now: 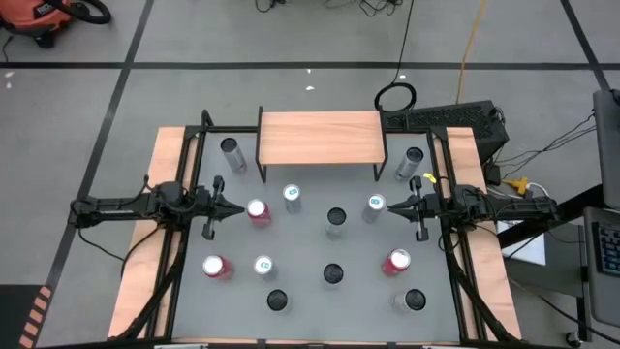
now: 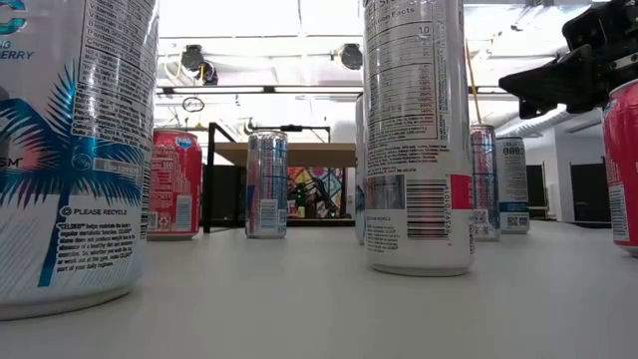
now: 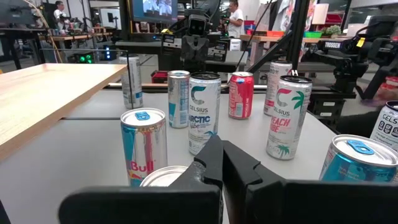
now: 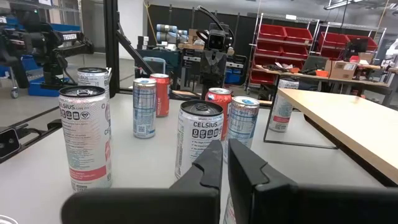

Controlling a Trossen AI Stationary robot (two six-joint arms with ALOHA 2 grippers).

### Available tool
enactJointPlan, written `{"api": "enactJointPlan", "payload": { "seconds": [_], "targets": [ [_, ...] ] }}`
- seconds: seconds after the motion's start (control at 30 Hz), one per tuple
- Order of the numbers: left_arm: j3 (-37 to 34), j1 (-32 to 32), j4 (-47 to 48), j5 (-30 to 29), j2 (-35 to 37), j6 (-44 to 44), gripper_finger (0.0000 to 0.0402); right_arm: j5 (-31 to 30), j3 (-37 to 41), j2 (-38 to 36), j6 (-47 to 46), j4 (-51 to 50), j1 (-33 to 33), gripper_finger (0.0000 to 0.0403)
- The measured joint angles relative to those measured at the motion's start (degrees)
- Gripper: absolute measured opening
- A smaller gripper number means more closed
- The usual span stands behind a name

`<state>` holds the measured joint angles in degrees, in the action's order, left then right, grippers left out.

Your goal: Place canned beverage on shelf

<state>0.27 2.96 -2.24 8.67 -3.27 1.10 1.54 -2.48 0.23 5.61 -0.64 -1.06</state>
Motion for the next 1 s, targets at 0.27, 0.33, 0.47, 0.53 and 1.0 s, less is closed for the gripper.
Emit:
{"api": "enactJointPlan", "payload": {
  "seconds": [0.27,0.33,0.47,0.53,1.0],
  "targets": [
    [0.00,0.00,0.01,0.00,0.00,0.00,0.0000,0.02,0.00,0.00,-0.02,-0.01,-0.01,0.0000],
    [0.00,0.02,0.01,0.00,0.00,-0.01,0.0000,0.00,0.00,0.00,0.00,0.00,0.00,0.0000],
    [-0.02,0.01,0.02,0.00,0.00,-0.02,0.0000,0.01,0.01,0.00,-0.01,-0.01,-0.01,0.0000],
    [-0.01,0.00,0.01,0.00,0.00,0.00,0.0000,0.00,0.02,0.00,0.00,-0.01,0.00,0.0000],
    [0.00,0.00,0.00,0.00,0.00,-0.02,0.0000,0.03,0.02,0.00,0.00,2.33,-0.02,0.0000]
  ]
}}
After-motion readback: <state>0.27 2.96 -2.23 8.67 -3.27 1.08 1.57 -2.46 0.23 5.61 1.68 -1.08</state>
